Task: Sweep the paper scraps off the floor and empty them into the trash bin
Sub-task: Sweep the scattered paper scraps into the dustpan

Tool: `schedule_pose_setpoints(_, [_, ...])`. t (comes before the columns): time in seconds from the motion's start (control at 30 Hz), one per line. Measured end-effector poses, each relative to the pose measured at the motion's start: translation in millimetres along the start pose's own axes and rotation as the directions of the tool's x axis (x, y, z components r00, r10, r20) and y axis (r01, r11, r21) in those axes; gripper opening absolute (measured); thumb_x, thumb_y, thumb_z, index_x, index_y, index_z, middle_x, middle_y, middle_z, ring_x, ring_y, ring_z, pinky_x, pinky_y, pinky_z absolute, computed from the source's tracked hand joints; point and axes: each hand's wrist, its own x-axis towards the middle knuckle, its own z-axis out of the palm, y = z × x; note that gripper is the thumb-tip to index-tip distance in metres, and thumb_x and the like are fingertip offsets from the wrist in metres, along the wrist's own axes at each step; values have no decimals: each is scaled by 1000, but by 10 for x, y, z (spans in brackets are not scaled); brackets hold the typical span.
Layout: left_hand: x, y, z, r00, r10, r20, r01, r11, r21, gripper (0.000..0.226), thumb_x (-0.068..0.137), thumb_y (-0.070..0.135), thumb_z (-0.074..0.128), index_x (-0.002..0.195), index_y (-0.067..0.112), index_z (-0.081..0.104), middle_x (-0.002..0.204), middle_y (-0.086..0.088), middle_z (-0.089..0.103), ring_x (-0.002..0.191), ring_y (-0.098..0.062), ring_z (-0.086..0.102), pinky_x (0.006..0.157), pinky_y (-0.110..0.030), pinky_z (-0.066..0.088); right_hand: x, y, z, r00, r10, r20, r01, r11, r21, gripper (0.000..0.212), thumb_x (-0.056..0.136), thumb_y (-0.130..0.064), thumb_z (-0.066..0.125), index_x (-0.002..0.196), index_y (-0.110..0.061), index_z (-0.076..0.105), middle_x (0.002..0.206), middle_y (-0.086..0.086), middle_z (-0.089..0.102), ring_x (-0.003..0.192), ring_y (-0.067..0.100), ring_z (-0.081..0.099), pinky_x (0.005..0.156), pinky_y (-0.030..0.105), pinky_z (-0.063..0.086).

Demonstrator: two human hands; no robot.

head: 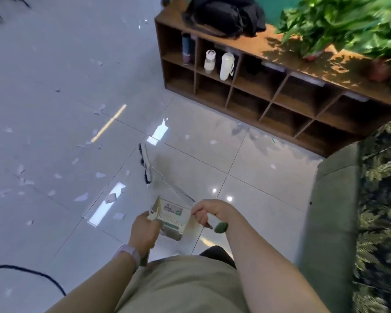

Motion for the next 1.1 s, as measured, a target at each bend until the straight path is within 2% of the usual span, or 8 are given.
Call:
schedule_pose_setpoints(0.1, [119, 152, -48, 997, 65, 37, -66, 997, 35, 18, 92, 10, 57, 106, 17, 67, 80, -5, 63, 57, -18, 54, 39, -22, 40, -145, -176, -104, 990, -82, -112, 84, 996, 20, 14, 94, 2, 52, 81, -4, 52, 52, -1, 40, 34, 4, 34, 33, 12, 32])
schedule_pose_setpoints(0.2, [238, 337, 54, 994, 98, 40, -99, 994, 44, 15, 91, 17, 61, 104, 20, 67, 82, -6, 65, 63, -20, 56, 48, -24, 46, -409, -225, -421, 949, -162, -270, 210, 965, 159, 15, 89, 7, 52, 88, -7, 47, 57, 5, 44, 38, 9, 40, 36, 16, 38])
schedule_pose_setpoints(0.3, [361, 570, 250, 993, 116, 26, -116, 993, -16, 12, 87, 23, 63, 99, 21, 66, 75, -6, 65, 60, -24, 56, 47, -26, 45, -594, -185, -832, 871, -234, -433, 280, 959, 44, 17, 85, 7, 47, 74, -6, 47, 53, 9, 44, 39, 16, 37, 39, 20, 34])
schedule_pose_setpoints(0.67, [820, 1554, 1494, 998, 35, -45, -40, 991, -125, 4, 95, 12, 60, 92, 10, 62, 81, -24, 63, 64, -32, 53, 57, -35, 48, -1400, -456, -3088, 676, -71, -734, 391, 878, 275, 24, 93, 6, 42, 73, -7, 44, 36, 1, 36, 23, 12, 32, 32, 11, 30])
schedule_pose_setpoints(0.83, [835, 2087, 1901, 999, 31, -16, -32, 995, -95, 5, 99, 11, 58, 101, 9, 61, 76, -19, 56, 62, -28, 47, 55, -31, 42, -1477, -950, -3870, 684, 2, -729, 310, 904, 293, 17, 86, 7, 43, 75, -5, 48, 44, 3, 41, 28, 12, 38, 32, 16, 33])
schedule_pose_setpoints(0.93, [864, 2292, 2069, 1000, 15, -18, -16, 998, -59, 10, 99, 11, 57, 106, 5, 62, 75, -19, 55, 60, -28, 46, 52, -29, 41, -1348, -1320, -3942, 766, 3, -643, 171, 963, 208, 13, 77, 7, 49, 73, -5, 52, 62, 10, 53, 40, 16, 48, 38, 24, 40])
schedule_pose_setpoints(1.03, [865, 2397, 2185, 997, -37, -61, 33, 997, -69, 13, 100, 13, 57, 109, 5, 62, 74, -18, 53, 57, -25, 45, 47, -25, 40, -1161, -1677, -3706, 849, -7, -529, 10, 1000, 2, 11, 72, 7, 54, 79, -1, 55, 88, 16, 55, 63, 23, 55, 51, 28, 49])
schedule_pose_setpoints(1.1, [869, 2453, 2244, 994, -69, -89, 61, 994, -93, 12, 100, 12, 57, 108, 5, 62, 72, -18, 52, 57, -26, 44, 48, -26, 39, -1006, -1836, -3501, 885, 16, -465, -100, 983, -156, 32, 62, 3, 58, 94, 2, 59, 102, 18, 57, 82, 29, 61, 67, 32, 57])
